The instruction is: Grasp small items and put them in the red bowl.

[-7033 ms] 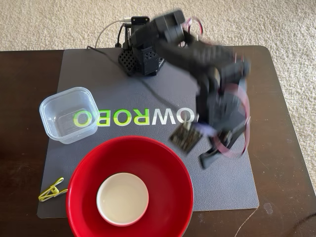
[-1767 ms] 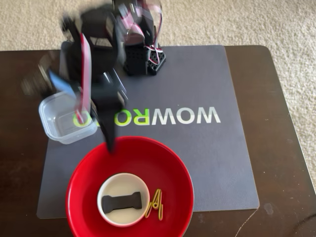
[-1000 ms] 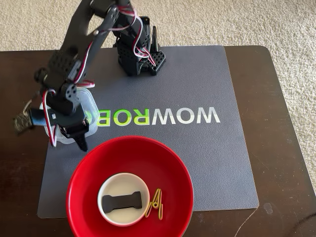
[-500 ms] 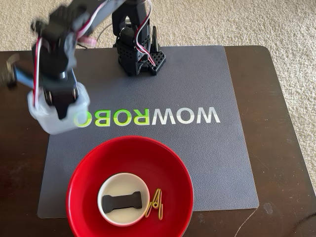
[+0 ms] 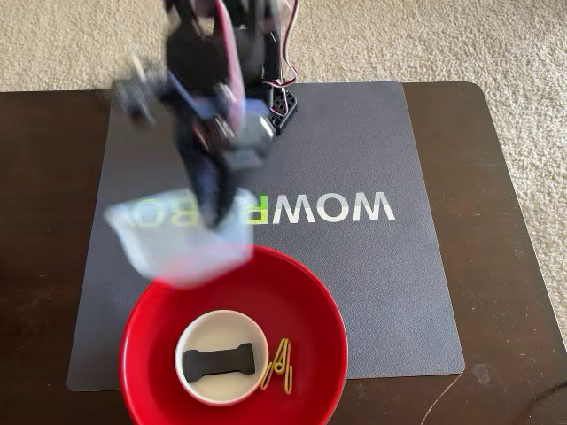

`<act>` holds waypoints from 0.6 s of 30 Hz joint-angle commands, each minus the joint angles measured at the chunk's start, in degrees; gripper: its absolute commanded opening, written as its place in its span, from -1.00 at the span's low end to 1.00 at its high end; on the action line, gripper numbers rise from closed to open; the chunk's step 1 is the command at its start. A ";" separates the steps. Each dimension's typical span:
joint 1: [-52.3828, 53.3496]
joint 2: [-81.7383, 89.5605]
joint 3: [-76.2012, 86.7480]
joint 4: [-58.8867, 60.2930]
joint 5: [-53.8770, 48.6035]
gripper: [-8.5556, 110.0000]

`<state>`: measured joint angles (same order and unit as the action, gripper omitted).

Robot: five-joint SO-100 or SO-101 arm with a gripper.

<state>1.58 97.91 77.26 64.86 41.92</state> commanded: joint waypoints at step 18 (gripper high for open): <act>2.99 -56.95 -85.52 32.96 -20.65 -0.28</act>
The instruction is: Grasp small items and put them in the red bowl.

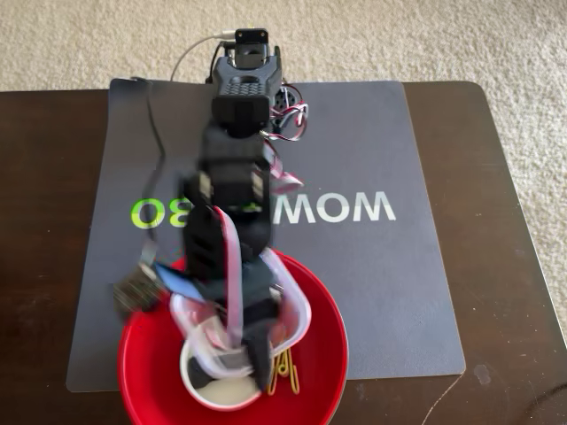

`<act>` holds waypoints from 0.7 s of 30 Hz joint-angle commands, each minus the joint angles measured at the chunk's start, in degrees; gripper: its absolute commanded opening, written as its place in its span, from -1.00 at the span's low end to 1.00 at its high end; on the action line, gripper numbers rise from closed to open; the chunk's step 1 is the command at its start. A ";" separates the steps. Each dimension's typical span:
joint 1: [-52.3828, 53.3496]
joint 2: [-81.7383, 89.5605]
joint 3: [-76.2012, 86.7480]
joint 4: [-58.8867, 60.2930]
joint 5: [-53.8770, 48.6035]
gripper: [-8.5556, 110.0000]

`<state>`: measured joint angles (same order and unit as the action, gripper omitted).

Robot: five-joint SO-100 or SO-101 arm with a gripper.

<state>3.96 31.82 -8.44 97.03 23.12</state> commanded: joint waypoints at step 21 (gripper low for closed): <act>-2.64 101.95 119.00 -11.87 -14.15 -0.76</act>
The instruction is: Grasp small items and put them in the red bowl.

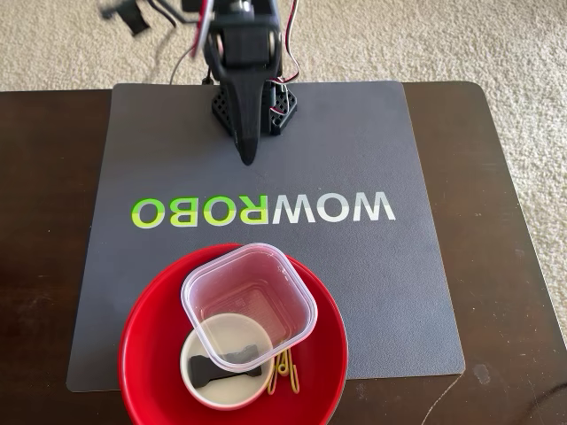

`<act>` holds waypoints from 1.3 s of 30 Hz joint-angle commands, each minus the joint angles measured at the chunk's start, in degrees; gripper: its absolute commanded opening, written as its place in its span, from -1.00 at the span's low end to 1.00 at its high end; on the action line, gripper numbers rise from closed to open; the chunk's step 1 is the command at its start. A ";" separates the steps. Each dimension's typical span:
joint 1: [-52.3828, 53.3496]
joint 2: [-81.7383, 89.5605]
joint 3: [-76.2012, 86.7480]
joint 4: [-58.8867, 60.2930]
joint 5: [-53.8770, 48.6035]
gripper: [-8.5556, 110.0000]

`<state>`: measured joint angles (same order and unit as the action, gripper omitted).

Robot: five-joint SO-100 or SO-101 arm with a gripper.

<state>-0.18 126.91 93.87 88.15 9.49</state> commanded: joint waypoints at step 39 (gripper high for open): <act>5.01 61.79 77.52 -22.24 -5.98 -0.78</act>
